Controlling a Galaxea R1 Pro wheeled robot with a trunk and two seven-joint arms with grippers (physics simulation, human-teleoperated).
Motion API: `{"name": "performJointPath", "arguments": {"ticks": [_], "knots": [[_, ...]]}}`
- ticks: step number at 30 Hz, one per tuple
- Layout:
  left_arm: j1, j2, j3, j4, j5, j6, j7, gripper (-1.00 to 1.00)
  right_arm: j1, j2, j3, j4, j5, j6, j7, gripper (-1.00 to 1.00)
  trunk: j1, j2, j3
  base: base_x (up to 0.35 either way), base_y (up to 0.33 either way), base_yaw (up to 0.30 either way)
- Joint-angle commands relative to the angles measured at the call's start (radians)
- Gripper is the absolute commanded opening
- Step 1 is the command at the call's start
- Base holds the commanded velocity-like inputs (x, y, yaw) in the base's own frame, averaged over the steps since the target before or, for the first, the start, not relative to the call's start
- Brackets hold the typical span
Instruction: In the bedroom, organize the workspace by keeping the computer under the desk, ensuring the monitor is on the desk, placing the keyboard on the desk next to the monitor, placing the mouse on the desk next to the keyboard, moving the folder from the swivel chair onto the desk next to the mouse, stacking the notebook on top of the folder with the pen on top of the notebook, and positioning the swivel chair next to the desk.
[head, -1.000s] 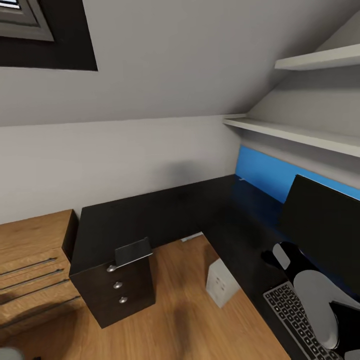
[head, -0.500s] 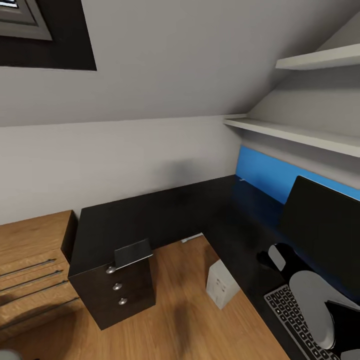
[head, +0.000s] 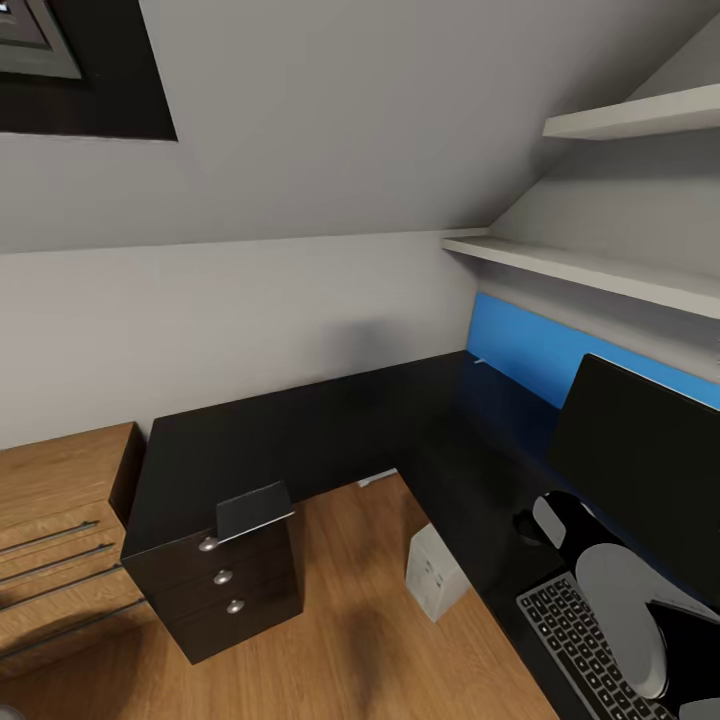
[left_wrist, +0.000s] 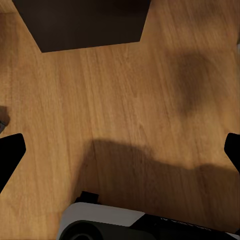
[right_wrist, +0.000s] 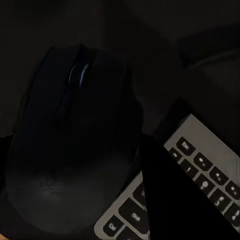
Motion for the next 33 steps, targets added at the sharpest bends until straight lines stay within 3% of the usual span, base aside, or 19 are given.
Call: {"name": "performJointPath", "arguments": {"ticks": [1, 12, 24, 33], "knots": [[0.000, -0.001, 0.004, -0.002, -0.002, -0.001, -0.002, 1.00, 0.000, 0.000, 0.000, -0.001, -0.014, 0.002, -0.010, -1.00, 0.000, -0.002, -0.002, 0.004, -0.010, 0.000], [0.000, 0.000, 0.007, -0.010, 0.001, -0.009, 0.005, 1.00, 0.000, 0.003, 0.000, -0.001, -0.013, 0.000, -0.010, -1.00, 0.000, -0.002, -0.002, 0.000, -0.001, 0.000], [0.000, 0.002, 0.007, -0.011, 0.003, -0.009, 0.009, 1.00, 0.000, 0.004, 0.000, 0.007, -0.014, 0.001, -0.010, -1.00, 0.046, -0.086, -0.039, 0.000, 0.000, 0.000], [0.000, 0.021, 0.009, -0.017, 0.005, -0.007, 0.011, 1.00, 0.000, 0.006, 0.000, 0.012, -0.013, 0.000, -0.010, -1.00, 0.081, -0.149, -0.067, 0.000, 0.000, 0.000]]}}
